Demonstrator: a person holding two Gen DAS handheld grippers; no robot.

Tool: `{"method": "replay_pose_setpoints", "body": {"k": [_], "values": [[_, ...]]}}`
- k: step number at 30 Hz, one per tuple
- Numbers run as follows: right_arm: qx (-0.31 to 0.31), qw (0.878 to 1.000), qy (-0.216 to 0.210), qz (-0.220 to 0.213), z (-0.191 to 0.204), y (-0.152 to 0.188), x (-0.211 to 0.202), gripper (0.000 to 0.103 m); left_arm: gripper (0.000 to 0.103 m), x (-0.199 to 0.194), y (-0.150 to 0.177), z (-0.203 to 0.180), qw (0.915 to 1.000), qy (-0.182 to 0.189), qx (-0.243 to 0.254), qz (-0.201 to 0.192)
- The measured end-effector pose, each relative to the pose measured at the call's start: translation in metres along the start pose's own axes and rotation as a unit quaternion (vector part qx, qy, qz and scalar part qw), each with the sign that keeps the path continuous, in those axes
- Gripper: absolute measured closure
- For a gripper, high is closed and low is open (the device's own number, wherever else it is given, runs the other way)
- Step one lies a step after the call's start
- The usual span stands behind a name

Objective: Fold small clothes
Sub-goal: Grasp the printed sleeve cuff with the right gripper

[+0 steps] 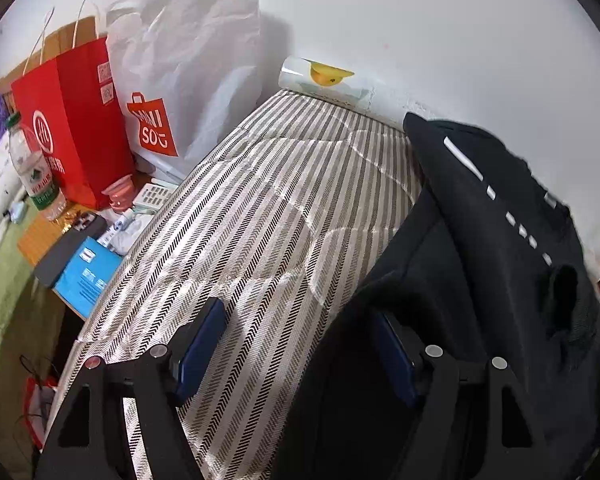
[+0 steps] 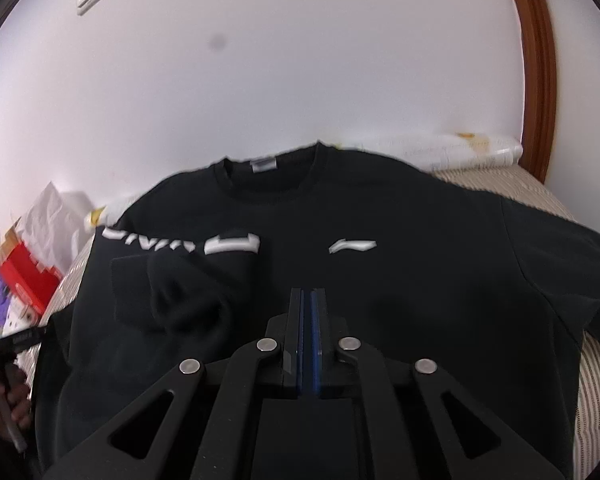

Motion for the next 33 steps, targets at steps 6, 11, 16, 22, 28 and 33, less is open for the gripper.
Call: {"method": "replay_pose_setpoints", "body": {"k": [6,11,16,22,28,33], "values": [[-0.110,0.993,-0.038,0.002,0.057,-0.007,-0.003,0.041,0.031,-0.002,-0.002,0.007,0.9985,0.045,-0.032,0.002],[-0.222,0.974,-0.051,0.006,0.115,-0.010,0.019,0.028,0.031,-0.005,-0.004,0.004,0.9947,0.093,-0.045,-0.004],[-0.263,0.963,-0.045,0.035,0.152,-0.010,0.063,0.027,0.031,-0.010,-0.004,-0.007,0.9949,0.097,-0.021,-0.020],[-0.276,0.960,-0.002,0.056,0.162,-0.006,0.094,0.083,0.031,-0.004,-0.004,-0.005,0.9969,0.077,-0.013,-0.011],[-0.145,0.988,-0.034,-0.029,0.086,-0.044,0.029,0.088,0.031,-0.021,-0.008,-0.002,0.9886,0.141,-0.034,-0.040],[-0.054,0.997,-0.019,-0.047,0.014,-0.055,0.004,0.090,0.031,-0.007,-0.003,-0.011,0.9918,0.126,-0.020,-0.007]]}}
Point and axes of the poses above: each gripper's, at about its wrist camera, not at the fingertips, and x roughly the way its jaws point, z to its left, y to its underside, the point moved 3 cm from there along x, roughly the way its jaws point, and after that the axes turned 3 degrees about -x, right-handed, at the moved point
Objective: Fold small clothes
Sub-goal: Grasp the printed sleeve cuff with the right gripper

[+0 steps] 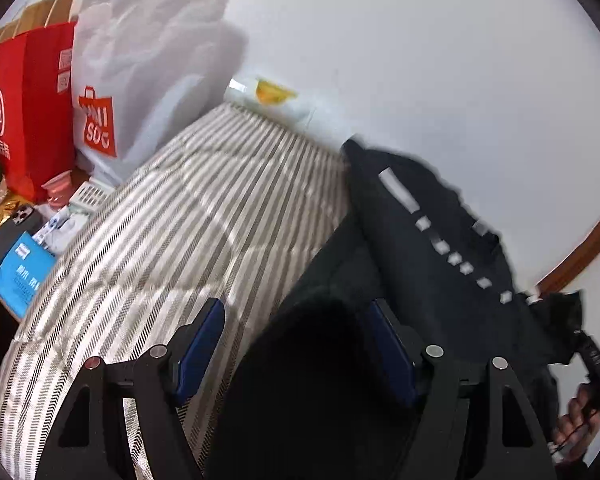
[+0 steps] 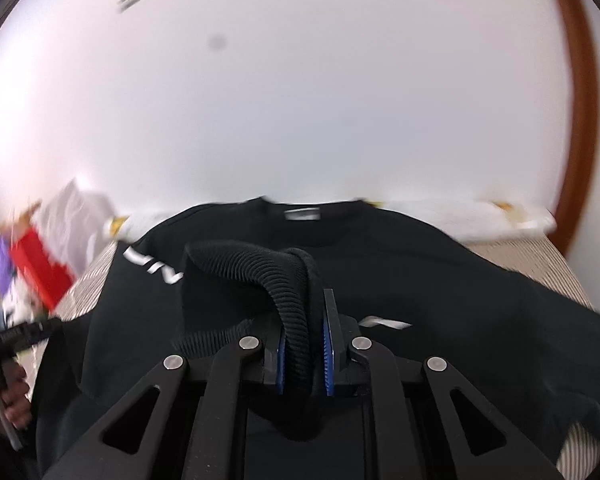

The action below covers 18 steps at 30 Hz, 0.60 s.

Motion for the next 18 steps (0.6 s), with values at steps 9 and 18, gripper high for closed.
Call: {"method": "replay_pose_setpoints", "body": {"k": [9,18], "values": [[0.067,0.997,0.036,0.018,-0.063,0.036,-0.017,0.093,0.031,0.006,0.007,-0.009,0.9968,-0.061,0.052,0.005],[0.047,0.992,0.083,0.082,-0.077,0.066,-0.022,0.093,0.029,0.006,0.006,-0.009,0.9973,-0.055,0.049,0.008]]}}
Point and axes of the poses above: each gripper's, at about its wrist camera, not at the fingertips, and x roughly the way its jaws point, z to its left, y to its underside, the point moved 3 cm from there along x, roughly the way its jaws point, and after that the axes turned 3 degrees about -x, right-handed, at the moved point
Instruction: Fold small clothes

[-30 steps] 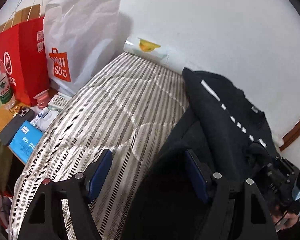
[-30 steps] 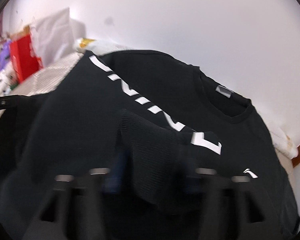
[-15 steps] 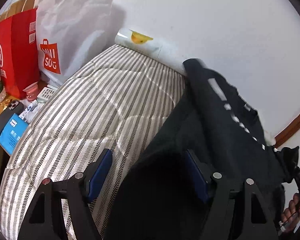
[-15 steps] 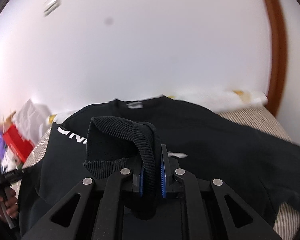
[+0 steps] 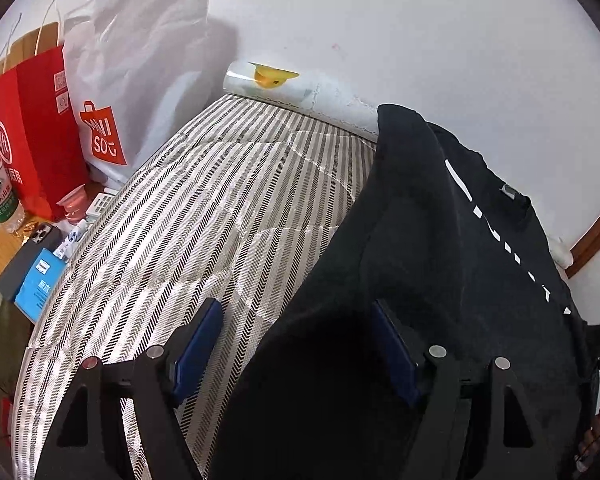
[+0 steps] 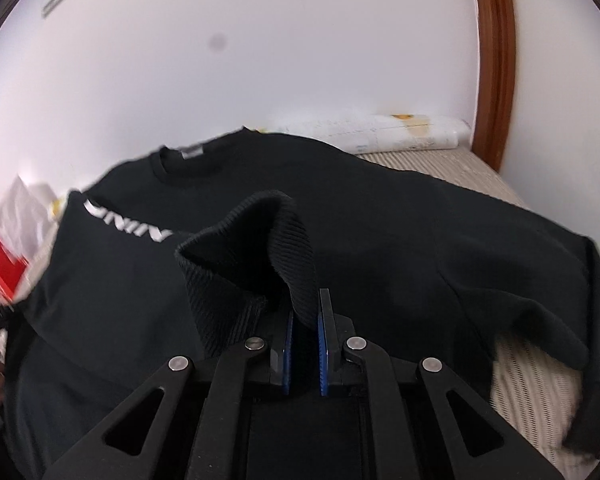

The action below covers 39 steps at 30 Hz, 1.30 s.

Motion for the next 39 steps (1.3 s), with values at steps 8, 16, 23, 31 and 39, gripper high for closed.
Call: {"method": "replay_pose_setpoints", "body": {"k": [8,16,23,31,39], "values": [[-0.005,0.999,-0.015,-0.035,-0.006,-0.013,-0.029,0.036,0.028,0.001,-0.001,0.000,1.0000,0.003,-0.001,0.000],[-0.022,0.999,-0.018,-0.029,0.004,-0.008,-0.021,0.027,0.027,0.002,-0.001,0.000,1.0000,0.005,0.001,0.000],[-0.091,0.994,-0.039,-0.037,0.013,0.003,-0.032,0.027,0.026,0.002,-0.001,0.000,1.0000,0.003,0.006,-0.001],[-0.143,0.988,-0.064,0.014,0.018,-0.009,-0.002,0.027,0.026,0.003,0.000,-0.001,0.9999,0.003,0.010,-0.001],[-0.131,0.984,-0.100,0.071,0.005,-0.004,0.023,0.052,0.026,0.003,0.000,-0.001,0.9999,0.003,0.010,-0.001]]}}
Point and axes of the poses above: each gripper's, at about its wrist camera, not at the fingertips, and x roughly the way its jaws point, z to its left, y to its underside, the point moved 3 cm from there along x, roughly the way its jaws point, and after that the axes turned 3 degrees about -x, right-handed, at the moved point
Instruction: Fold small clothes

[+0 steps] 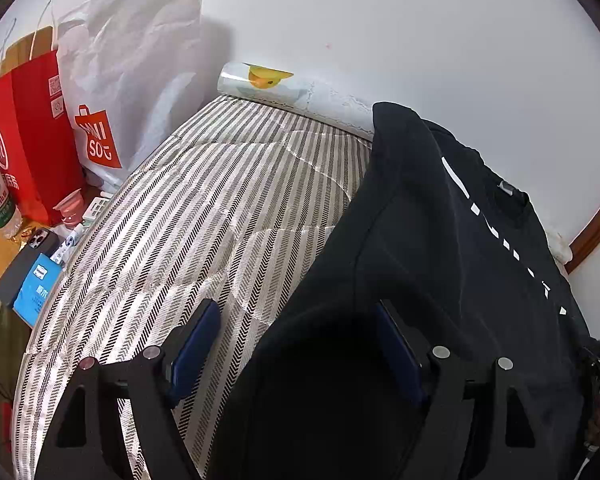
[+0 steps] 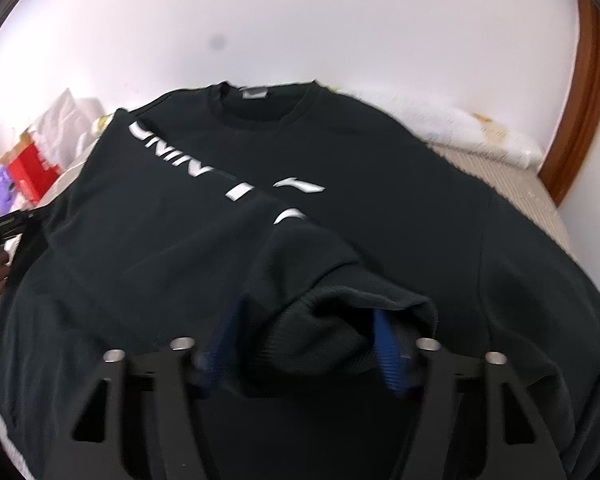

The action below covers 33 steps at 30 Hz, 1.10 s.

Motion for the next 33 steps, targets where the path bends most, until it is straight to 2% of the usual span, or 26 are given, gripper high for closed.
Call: {"method": "replay_pose_setpoints", "body": {"k": [1,3,5,9,11,14,15,17,19,24,28,33], "values": [[-0.002,1.000,-0.003,0.002,0.000,0.002,-0.001,0.054,0.026,0.000,0.000,0.000,1.0000,0.000,0.000,0.000],[-0.011,1.000,0.000,0.002,-0.002,0.007,-0.007,0.070,0.026,0.000,0.000,0.000,1.0000,-0.001,0.001,0.000],[-0.006,1.000,-0.001,0.003,-0.009,0.012,-0.013,0.079,0.026,0.000,0.000,0.000,1.0000,-0.002,0.003,0.000],[0.033,0.999,-0.012,0.009,-0.026,0.027,-0.019,0.085,0.026,0.000,0.000,-0.001,1.0000,-0.005,0.005,0.000],[0.066,0.998,-0.023,-0.005,-0.032,0.030,-0.024,0.086,0.026,0.001,0.000,-0.001,1.0000,-0.003,0.003,0.000],[0.086,0.994,-0.033,-0.052,-0.034,0.027,-0.041,0.086,0.026,0.001,0.000,0.000,1.0000,0.001,-0.001,0.000],[0.088,0.995,-0.029,-0.046,-0.033,0.028,-0.038,0.086,0.026,0.000,0.000,0.000,1.0000,0.001,0.000,0.000],[0.085,0.996,-0.003,0.003,-0.033,0.033,-0.020,0.086,0.026,0.000,0.000,0.000,1.0000,0.001,0.000,0.000],[0.089,0.996,0.008,0.030,-0.033,0.037,-0.008,0.086,0.026,0.000,0.000,0.001,1.0000,0.003,-0.001,0.000],[0.092,0.995,0.019,0.015,-0.030,0.034,-0.024,0.086,0.026,-0.002,-0.001,0.006,0.9998,0.015,-0.015,0.000],[0.071,0.994,0.066,0.043,-0.027,0.038,-0.025,0.086,0.026,-0.003,-0.001,0.007,0.9997,0.018,-0.019,0.002],[0.078,0.993,0.084,0.017,-0.029,0.031,-0.047,0.082,0.026,-0.004,-0.001,0.007,0.9997,0.016,-0.020,0.003]]}}
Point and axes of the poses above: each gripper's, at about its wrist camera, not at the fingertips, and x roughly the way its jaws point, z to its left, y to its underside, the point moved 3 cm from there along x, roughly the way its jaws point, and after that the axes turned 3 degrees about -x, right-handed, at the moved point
